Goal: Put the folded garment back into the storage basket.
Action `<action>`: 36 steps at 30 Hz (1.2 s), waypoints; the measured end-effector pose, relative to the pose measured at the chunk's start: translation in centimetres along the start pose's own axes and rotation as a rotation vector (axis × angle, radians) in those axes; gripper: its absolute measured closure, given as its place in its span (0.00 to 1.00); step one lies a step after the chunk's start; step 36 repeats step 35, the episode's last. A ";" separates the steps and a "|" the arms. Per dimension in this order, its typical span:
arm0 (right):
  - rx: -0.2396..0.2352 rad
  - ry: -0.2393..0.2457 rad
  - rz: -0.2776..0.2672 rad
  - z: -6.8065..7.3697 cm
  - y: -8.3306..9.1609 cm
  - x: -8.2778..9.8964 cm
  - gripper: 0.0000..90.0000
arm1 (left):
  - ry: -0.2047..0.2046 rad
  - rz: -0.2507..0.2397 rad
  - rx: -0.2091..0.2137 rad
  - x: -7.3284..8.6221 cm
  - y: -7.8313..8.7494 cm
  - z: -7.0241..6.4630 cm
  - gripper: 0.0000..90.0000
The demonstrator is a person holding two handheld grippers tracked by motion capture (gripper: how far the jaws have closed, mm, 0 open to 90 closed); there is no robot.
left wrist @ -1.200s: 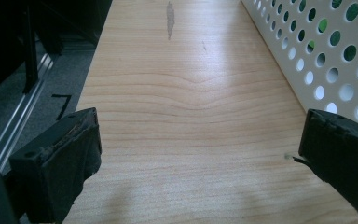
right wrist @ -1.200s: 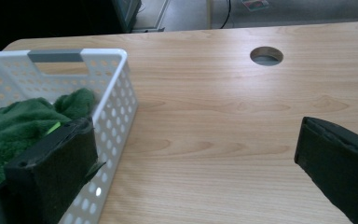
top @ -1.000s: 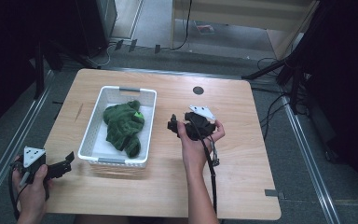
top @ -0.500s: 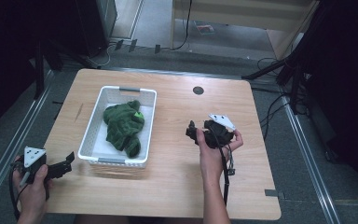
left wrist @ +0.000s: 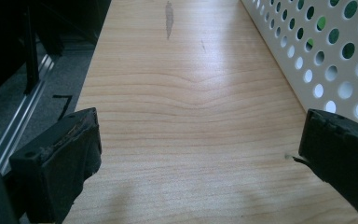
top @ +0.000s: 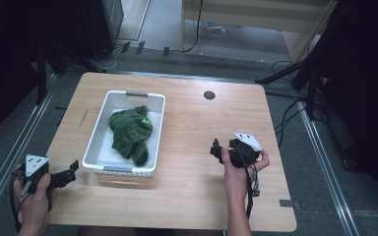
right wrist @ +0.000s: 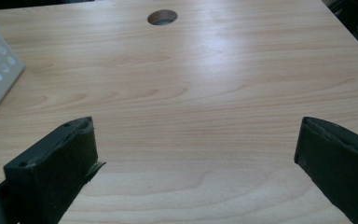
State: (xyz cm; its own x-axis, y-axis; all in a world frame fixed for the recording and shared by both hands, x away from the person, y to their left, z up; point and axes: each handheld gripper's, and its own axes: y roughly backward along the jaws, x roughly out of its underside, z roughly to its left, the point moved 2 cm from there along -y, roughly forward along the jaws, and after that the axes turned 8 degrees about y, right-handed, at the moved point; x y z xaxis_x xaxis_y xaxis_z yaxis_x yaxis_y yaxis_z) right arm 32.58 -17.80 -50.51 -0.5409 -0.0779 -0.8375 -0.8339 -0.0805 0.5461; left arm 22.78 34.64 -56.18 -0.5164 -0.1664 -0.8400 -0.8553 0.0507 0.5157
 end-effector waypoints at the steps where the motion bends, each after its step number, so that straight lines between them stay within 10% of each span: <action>1: 0.003 -0.002 -0.001 -0.2 0.1 0.3 0.00 | 0.000 0.000 0.000 0.0 0.0 0.0 0.00; 36: 0.069 -0.033 0.010 -9.5 3.3 8.5 0.00 | 0.005 0.000 0.006 0.0 0.0 0.0 0.00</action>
